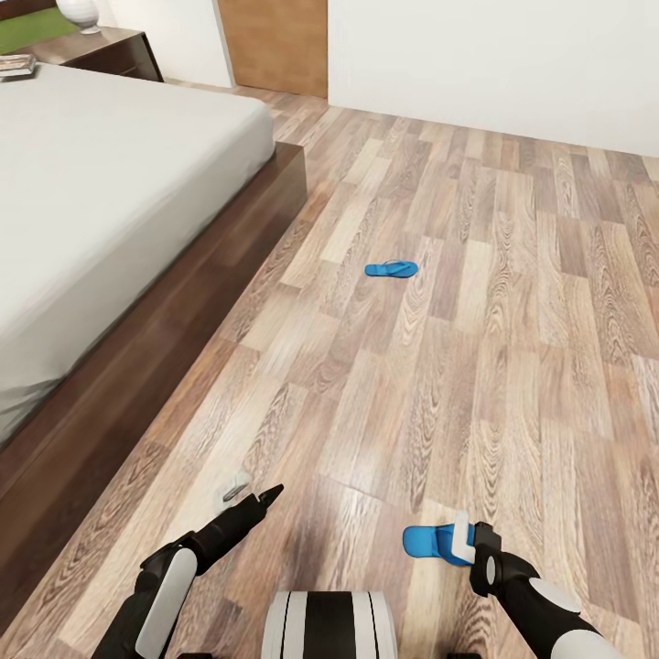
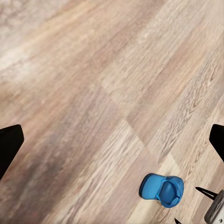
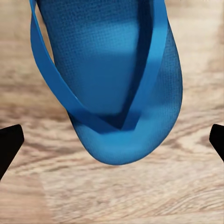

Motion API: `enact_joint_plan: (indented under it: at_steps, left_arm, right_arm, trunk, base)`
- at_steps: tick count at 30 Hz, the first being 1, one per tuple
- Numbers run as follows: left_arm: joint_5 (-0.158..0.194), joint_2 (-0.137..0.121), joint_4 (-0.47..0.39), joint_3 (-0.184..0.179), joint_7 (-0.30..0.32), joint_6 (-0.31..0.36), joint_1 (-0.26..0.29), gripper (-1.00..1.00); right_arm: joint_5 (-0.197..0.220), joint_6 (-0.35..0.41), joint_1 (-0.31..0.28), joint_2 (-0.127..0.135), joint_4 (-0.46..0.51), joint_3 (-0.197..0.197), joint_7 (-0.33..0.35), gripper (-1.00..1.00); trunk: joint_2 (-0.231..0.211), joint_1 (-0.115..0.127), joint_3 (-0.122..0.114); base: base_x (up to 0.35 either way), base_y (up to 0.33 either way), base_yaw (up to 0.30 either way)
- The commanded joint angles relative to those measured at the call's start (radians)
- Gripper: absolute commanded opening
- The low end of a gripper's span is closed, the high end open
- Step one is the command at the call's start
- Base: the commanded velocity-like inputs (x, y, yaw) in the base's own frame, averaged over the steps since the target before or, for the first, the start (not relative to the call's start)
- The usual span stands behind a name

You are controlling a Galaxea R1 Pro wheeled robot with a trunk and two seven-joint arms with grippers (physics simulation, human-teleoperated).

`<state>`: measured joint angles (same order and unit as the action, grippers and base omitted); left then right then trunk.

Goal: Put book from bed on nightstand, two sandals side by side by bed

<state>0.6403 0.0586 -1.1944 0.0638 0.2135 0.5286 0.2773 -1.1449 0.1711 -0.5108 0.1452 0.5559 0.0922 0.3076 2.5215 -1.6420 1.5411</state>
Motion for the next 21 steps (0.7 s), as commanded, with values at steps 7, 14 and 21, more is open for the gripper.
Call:
enact_joint_plan:
  at_steps: [7, 14, 21]
  left_arm:
    - [0.005, 0.001, -0.001, 0.005, 0.003, 0.009, 0.0, 1.0]
    - [0.004, 0.001, -0.001, 0.005, 0.003, 0.009, 0.0, 1.0]
    - [0.004, 0.001, -0.001, 0.005, 0.003, 0.008, 0.0, 1.0]
  right_arm:
    - [-0.007, 0.005, 0.0, 0.002, 0.003, 0.006, 0.005, 1.0]
    - [-0.007, 0.005, 0.0, 0.002, 0.004, 0.006, 0.005, 1.0]
    - [-0.007, 0.005, 0.0, 0.002, 0.004, 0.005, 0.005, 1.0]
  trunk:
    - [0.0, 0.0, 0.001]
    - [0.0, 0.0, 0.001]
    - [0.0, 0.0, 0.001]
  base:
    - [0.042, 0.034, 0.0]
    - [0.133, 0.115, 0.0]
    - [0.006, 0.005, 0.0]
